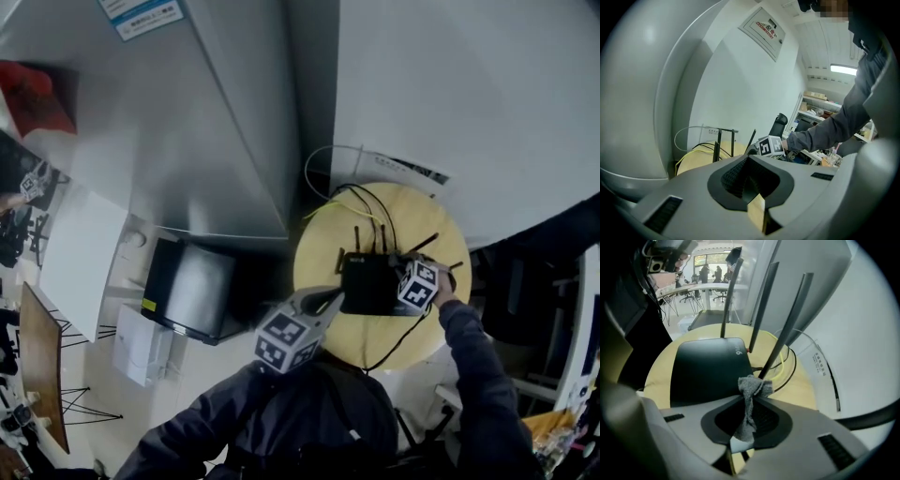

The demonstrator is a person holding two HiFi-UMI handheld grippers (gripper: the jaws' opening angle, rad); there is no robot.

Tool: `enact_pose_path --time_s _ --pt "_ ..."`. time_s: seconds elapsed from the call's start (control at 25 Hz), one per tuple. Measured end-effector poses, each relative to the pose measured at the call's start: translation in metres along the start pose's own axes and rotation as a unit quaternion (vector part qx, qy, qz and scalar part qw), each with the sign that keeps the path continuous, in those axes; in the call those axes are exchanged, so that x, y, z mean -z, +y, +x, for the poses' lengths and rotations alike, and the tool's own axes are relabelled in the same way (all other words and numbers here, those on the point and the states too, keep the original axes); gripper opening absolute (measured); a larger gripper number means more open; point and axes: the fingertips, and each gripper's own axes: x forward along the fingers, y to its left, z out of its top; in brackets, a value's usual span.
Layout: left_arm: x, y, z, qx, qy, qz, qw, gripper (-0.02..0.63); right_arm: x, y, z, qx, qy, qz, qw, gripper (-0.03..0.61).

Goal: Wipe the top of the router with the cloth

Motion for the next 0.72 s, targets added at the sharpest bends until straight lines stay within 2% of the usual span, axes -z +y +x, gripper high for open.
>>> enact_pose_path --time_s 0.16,0.32,0.52,0.72 --pt "0.001 0.004 -0.002 -0.009 -0.001 -0.004 1.0 0.002 0.01 -0.001 0.013 -0.01 0.02 -0.013 1.0 0.072" --pt "-0.001 0.005 0.0 -0.01 -0.002 -0.005 0.9999 0.002 0.001 0.002 0.008 -0.02 0.018 -0.025 0.999 0.072" --pt "-0.003 0.0 0.007 0.0 -0.001 0.001 1.0 0.002 0.012 0.03 0.005 -0.047 0.026 -0.045 0.998 0.072" --pt "-0.005 -0.008 0.012 0.014 0.0 0.007 0.9999 0.002 0.012 0.056 -0.012 -0.054 0.008 -0.049 0.997 0.071"
